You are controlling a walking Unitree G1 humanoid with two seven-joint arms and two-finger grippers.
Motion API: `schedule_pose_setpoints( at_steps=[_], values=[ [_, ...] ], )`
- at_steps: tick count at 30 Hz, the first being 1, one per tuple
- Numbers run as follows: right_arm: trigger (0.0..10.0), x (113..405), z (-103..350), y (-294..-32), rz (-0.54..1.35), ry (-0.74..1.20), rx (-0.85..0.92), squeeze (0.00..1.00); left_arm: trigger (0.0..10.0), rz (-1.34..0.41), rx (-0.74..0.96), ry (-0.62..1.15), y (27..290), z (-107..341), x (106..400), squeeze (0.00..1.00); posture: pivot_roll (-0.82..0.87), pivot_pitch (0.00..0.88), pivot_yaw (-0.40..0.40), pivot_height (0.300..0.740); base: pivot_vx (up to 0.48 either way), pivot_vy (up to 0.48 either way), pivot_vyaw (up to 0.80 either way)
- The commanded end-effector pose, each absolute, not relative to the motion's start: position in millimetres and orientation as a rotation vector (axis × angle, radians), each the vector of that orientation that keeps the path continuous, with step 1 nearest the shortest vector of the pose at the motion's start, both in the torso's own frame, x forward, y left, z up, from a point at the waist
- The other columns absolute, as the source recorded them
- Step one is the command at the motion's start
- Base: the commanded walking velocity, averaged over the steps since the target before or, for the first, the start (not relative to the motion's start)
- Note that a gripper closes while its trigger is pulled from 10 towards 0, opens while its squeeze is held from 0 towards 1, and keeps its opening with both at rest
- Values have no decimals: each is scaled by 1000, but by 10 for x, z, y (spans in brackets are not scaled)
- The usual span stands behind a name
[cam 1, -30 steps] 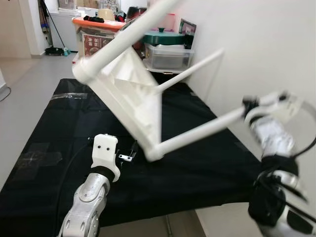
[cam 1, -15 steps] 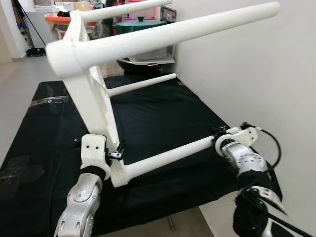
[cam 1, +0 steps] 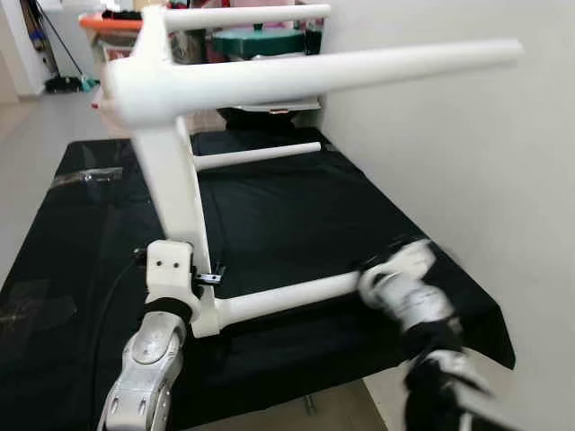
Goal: Building children table
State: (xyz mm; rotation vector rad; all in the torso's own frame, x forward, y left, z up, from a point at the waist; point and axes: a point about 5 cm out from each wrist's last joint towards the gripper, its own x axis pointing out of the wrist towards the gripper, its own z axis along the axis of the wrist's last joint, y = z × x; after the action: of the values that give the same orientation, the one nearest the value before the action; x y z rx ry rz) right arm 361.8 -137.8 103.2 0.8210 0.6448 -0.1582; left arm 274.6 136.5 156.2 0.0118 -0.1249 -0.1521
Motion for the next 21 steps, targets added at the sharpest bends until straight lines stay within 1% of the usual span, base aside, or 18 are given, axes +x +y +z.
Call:
schedule_pose_setpoints(
  at_steps=[1, 2, 4, 5, 8, 10, 14, 15, 16, 17, 18, 19, 20, 21],
  values=[
    [10000, 3581, 1146, -1339, -97, 645, 872, 1000, 10000, -179, 15, -118, 1309, 1541, 2757, 0, 21, 0, -110, 740, 0, 0, 0],
    [10000, 3581, 1146, -1339, -97, 645, 872, 1000, 10000, -179, 15, -118, 1309, 1541, 2757, 0, 21, 0, -110, 740, 0, 0, 0],
    [10000, 3521, 1272, -1386, -99, 621, 954, 1000, 10000, -179, 16, -119, 1304, 1543, 2764, 0, 15, 0, -108, 740, 0, 0, 0],
    [10000, 3521, 1272, -1386, -99, 621, 954, 1000, 10000, -179, 16, -119, 1304, 1543, 2764, 0, 15, 0, -108, 740, 0, 0, 0],
    [10000, 3347, 1241, -1607, -230, 625, 1046, 1000, 10000, -182, 17, -121, 1289, 1545, 2779, 0, 6, 0, -107, 740, 0, 0, 0],
    [10000, 3207, 1198, -1786, -323, 610, 1063, 1000, 10000, -184, 17, -121, 1289, 1543, 2783, 0, -5, 0, -98, 740, 0, 0, 0],
    [10000, 3160, 1182, -1839, -351, 605, 1059, 1000, 10000, -185, 17, -121, 1291, 1541, 2784, 0, -5, 0, -98, 740, 0, 0, 0],
    [10000, 3105, 1159, -1912, -379, 598, 1049, 1000, 10000, -188, 18, -119, 1290, 1537, 2786, 0, -18, 0, -87, 740, 0, 0, 0],
    [10000, 3025, 1143, -2053, -425, 579, 1025, 1000, 10000, -195, 20, -116, 1285, 1529, 2790, 0, -25, 0, -78, 740, 0, 0, 0],
    [10000, 3025, 1143, -2053, -425, 579, 1025, 1000, 10000, -195, 20, -116, 1285, 1529, 2790, 0, -25, 0, -78, 740, 0, 0, 0],
    [10000, 2958, 1142, -2184, -464, 564, 989, 1000, 10000, -201, 23, -115, 1282, 1525, 2797, 0, -30, 0, -72, 740, 0, 0, 0],
    [10000, 2887, 1273, -2326, -460, 517, 866, 1000, 10000, -208, 28, -115, 1284, 1527, 2816, 0, -35, 0, -66, 740, 0, 0, 0],
    [10000, 2887, 1273, -2326, -460, 517, 866, 1000, 10000, -208, 28, -115, 1284, 1527, 2816, 0, -35, 0, -66, 740, 0, 0, 0],
    [10000, 2911, 1390, -2330, -405, 478, 772, 1000, 10000, -208, 30, -117, 1290, 1533, 2826, 0, -35, 0, -61, 740, 0, 0, 0]
  ],
)
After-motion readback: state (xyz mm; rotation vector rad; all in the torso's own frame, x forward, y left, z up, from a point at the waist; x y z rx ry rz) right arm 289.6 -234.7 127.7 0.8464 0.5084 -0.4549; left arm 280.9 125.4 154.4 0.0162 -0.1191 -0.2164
